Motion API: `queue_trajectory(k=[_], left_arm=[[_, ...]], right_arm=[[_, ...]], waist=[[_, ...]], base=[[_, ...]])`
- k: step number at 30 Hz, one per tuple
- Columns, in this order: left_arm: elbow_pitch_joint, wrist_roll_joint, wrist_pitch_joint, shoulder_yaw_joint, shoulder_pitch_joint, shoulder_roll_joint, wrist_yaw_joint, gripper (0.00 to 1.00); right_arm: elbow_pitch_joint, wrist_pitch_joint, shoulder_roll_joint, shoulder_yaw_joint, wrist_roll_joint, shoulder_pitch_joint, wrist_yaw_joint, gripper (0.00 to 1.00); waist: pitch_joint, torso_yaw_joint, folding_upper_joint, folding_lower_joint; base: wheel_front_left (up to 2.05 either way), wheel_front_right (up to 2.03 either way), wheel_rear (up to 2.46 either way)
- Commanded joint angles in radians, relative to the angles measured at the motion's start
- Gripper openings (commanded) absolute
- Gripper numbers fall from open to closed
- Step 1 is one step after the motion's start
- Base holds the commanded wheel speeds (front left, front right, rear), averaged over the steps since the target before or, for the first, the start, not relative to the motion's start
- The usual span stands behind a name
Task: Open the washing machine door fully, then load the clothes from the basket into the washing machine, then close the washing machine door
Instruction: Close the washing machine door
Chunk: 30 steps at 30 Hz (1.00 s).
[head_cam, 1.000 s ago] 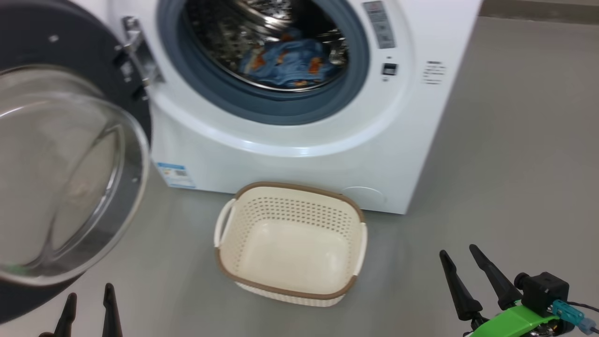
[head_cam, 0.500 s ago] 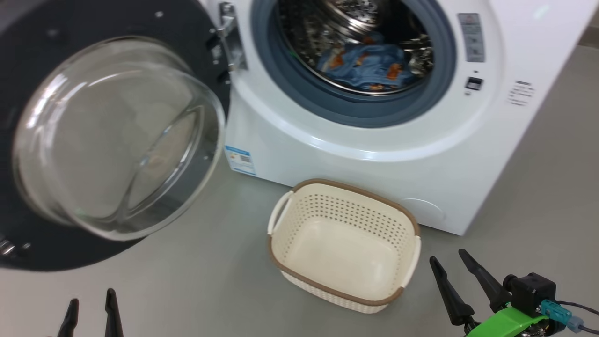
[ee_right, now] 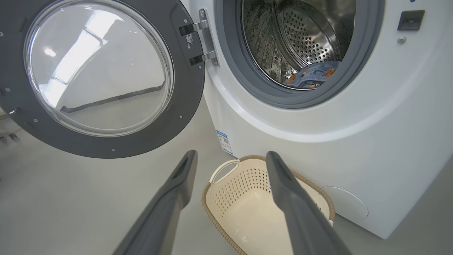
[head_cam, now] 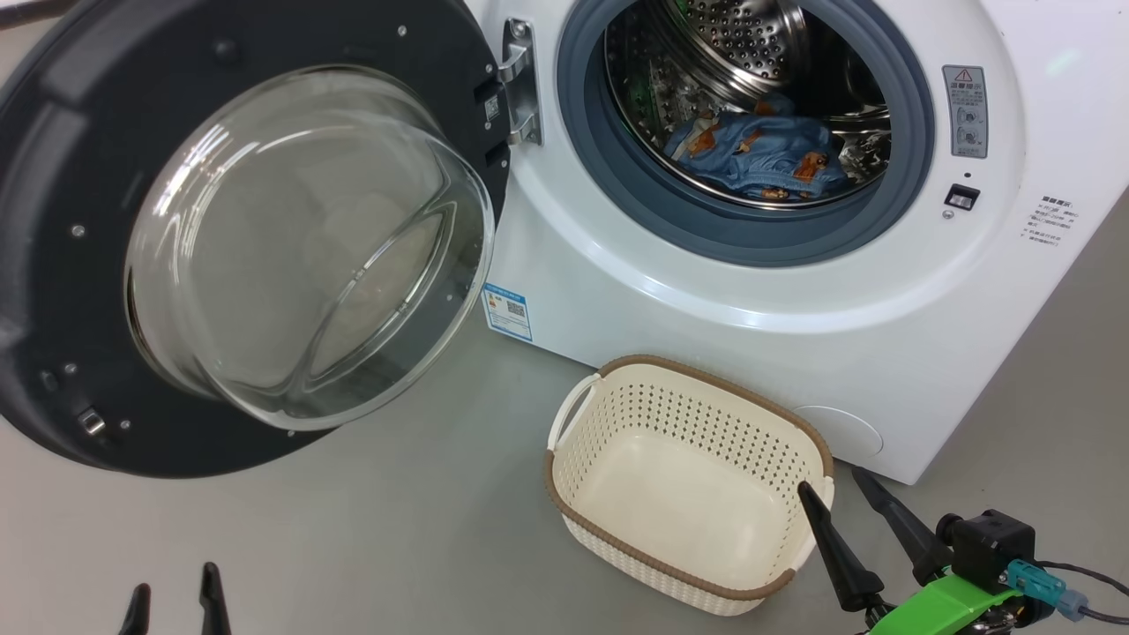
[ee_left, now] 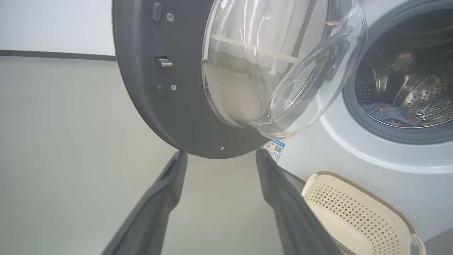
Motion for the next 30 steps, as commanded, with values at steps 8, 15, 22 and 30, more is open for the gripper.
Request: queue_trajectory(k=[8, 15, 22, 30], left_arm=[[-0.095, -0.075, -0.006, 0.09, -0.047, 0.012, -0.007, 0.0], [-0.257, -0.077, -0.006, 0.189, -0.143, 0.087, -0.016, 0.0], [-0.245, -0.207, -0.006, 0.281, -0.352, 0.297, -0.016, 0.0], [-0.063, -0.418, -0.006, 0.323, -0.531, 0.473, -0.016, 0.0]], right_arm=[[-0.021, -0.012, -0.009, 0.013, 0.018, -0.018, 0.003, 1.0], [-0.027, -0.012, -0.003, -0.009, 0.011, -0.001, 0.003, 1.0], [-0.033, -0.012, -0.004, -0.026, 0.003, -0.008, 0.003, 1.0], [-0.041, -0.012, -0.005, -0.032, -0.004, -0.018, 0.003, 1.0]], waist=[[0.006, -0.013, -0.0001, 0.0], [0.026, -0.038, -0.0001, 0.0], [0.058, -0.069, -0.0001, 0.0], [0.09, -0.091, -0.0001, 0.0]], base=[[0.0, 0.0, 0.0], [0.0, 0.0, 0.0], [0.0, 0.0, 0.0], [0.0, 0.0, 0.0]])
